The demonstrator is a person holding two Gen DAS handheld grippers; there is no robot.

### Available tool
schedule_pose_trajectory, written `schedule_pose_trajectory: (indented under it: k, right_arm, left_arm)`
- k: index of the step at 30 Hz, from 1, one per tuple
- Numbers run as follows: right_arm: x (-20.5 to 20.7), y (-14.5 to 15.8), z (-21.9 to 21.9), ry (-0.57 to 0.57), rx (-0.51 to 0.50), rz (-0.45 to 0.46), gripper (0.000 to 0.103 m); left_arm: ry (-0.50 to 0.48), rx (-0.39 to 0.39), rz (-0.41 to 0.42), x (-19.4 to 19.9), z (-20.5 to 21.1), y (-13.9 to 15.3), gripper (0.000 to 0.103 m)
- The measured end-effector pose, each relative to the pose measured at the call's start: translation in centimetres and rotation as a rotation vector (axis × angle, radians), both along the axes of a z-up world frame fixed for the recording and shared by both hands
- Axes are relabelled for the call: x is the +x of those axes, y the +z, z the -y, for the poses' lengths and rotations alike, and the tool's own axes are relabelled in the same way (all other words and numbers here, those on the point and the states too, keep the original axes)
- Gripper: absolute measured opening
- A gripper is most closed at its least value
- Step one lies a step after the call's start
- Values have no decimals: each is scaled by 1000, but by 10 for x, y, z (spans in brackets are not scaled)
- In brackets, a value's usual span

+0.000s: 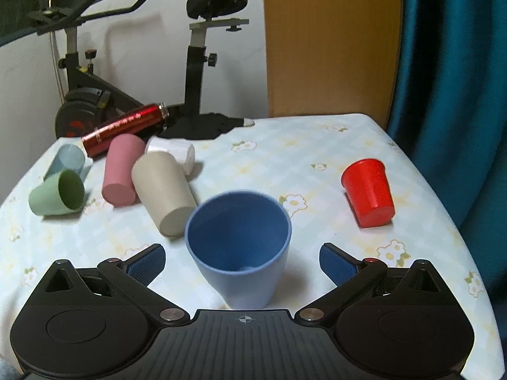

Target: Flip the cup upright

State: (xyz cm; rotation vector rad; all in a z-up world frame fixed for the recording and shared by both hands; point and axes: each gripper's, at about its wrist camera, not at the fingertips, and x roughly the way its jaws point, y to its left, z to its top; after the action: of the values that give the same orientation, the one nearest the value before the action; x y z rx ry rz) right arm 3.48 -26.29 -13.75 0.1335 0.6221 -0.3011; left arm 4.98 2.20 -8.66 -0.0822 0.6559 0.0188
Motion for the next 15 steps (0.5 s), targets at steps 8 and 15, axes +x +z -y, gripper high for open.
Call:
schedule_pose_trajectory:
  k: [8, 15]
  right_arm:
    - [-28, 64, -11, 16, -6, 120, 103]
    - [-53, 121, -28, 56, -68, 275, 103]
  left_arm:
    - [-51, 29, 174, -12, 13, 63, 84]
    - [-58, 59, 351, -37, 29, 103, 98]
